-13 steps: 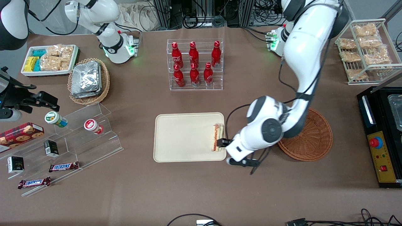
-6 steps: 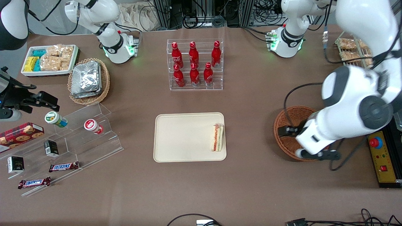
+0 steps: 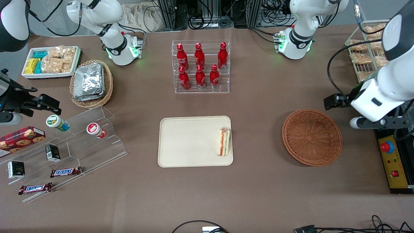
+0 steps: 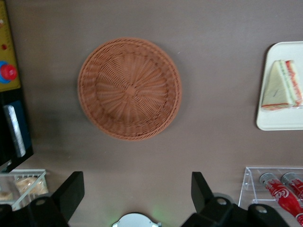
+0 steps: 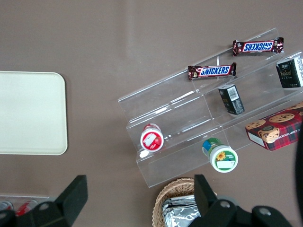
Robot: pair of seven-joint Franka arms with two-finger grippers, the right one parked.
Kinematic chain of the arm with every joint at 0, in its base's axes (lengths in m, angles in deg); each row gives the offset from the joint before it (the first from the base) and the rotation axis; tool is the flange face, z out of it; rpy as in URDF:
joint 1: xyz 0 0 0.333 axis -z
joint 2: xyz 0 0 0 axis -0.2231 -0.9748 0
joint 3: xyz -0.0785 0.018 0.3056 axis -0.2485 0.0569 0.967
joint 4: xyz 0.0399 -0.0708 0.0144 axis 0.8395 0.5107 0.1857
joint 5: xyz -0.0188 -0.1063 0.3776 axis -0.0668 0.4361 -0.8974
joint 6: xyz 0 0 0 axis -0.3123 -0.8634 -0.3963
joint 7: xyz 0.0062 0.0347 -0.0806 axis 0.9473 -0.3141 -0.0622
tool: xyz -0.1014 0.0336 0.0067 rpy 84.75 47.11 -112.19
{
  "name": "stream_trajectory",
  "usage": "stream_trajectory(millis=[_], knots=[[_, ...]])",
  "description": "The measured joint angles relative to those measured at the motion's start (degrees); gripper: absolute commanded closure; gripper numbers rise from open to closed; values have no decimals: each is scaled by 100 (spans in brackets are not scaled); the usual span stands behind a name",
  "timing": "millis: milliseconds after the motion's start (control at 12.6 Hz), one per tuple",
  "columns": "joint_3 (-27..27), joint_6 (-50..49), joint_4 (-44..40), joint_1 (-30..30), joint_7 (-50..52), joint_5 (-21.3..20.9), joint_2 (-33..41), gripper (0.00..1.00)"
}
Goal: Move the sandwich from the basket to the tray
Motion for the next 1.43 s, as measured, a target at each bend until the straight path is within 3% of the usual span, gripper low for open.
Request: stream_trajectory(millis=[714, 1429], knots=[[24, 802, 1754, -111, -21, -3, 991, 0], [624, 943, 1900, -149, -82, 1, 1208, 0]])
